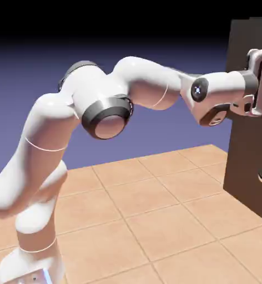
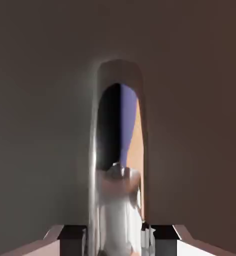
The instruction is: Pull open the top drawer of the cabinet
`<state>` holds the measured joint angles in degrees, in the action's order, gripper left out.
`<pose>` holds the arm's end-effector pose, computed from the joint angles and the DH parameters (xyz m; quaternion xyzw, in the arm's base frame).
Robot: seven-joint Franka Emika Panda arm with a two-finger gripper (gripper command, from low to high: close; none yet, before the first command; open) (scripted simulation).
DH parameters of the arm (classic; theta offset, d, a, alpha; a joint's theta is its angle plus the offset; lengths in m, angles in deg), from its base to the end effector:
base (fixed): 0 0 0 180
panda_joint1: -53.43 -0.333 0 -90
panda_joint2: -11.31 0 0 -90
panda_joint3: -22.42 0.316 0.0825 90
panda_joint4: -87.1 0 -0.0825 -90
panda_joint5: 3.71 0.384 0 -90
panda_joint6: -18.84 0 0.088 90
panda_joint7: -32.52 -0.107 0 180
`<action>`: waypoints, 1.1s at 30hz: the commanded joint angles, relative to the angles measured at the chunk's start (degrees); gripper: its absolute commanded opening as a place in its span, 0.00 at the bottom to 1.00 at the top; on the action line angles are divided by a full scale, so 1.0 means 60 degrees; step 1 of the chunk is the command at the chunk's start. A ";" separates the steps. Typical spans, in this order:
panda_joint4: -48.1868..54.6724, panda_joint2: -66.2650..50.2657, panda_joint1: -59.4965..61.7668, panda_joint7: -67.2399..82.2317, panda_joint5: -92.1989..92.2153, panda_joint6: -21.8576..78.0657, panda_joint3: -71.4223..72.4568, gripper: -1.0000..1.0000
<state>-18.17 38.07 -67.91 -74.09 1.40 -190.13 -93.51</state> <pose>0.6369 -0.0913 0.5800 -0.2707 0.6528 -0.2706 0.6537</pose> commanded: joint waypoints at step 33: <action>-0.5298 -0.0472 1.0502 -0.1238 -0.0785 -0.0962 0.9273 1.00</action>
<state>-49.96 35.24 -4.89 -81.52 -3.31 -195.90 -37.87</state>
